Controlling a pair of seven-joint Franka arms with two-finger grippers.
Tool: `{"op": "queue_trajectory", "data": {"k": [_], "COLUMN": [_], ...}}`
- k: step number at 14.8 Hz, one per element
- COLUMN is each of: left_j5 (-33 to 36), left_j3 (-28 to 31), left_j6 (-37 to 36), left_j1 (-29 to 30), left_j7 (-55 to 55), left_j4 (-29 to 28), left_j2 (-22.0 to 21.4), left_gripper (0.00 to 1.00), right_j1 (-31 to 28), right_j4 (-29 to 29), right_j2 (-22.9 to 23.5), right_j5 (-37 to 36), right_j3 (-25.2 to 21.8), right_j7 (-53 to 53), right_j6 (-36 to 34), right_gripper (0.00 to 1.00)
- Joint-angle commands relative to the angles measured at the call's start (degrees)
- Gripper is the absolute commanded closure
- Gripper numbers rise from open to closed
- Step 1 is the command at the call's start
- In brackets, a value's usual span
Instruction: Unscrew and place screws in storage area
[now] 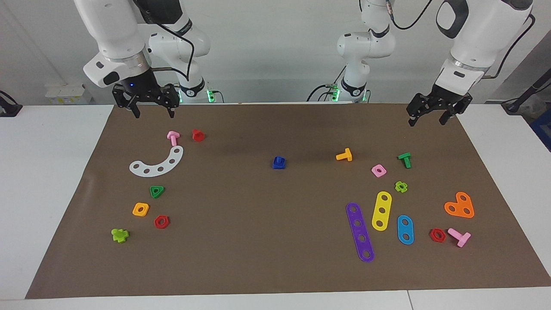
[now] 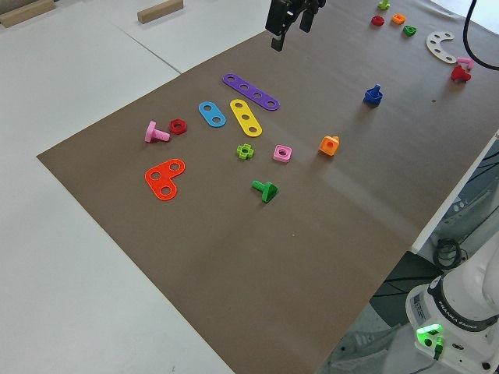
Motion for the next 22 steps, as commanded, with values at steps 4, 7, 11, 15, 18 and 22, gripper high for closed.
{"op": "queue_trajectory", "data": {"k": [4,7,11,15,18,22], "left_j5": [0.9,0.9,0.9,0.2,-2.8,-3.7], "left_j3": [-0.2,-0.2,-0.4,-0.4,-0.4,-0.4], "left_j6": [-0.6,-0.6,-0.1,3.4,6.4,16.2], "left_j1": [0.2,0.3,-0.8,-5.3,-10.1,-20.6], "left_j7": [0.6,0.7,0.6,-0.9,-7.0,-15.4], "left_j4": [-0.4,-0.8,-5.5,-10.4,-11.9,-15.1], "left_j2": [-1.0,-1.2,-3.6,-5.2,-4.5,-0.3], "left_gripper": [0.00,0.00,0.00,0.01,0.09,0.08], "right_j1": [-0.5,-0.5,-0.5,-0.5,-0.5,-0.5], "right_j4": [-1.6,-1.6,-1.7,-1.6,-1.6,-1.6], "right_j2": [-1.5,-1.5,-1.5,-1.5,-1.5,-1.5], "right_j5": [0.0,-0.1,-0.1,-0.1,-0.1,-0.1], "right_j3": [0.3,0.3,0.3,0.3,0.3,0.3], "right_j7": [0.4,0.4,0.4,0.4,0.4,0.4], "right_j6": [0.8,0.8,0.8,0.8,0.8,0.8], "right_gripper": [0.00,0.00,0.00,0.00,0.00,0.00]}}
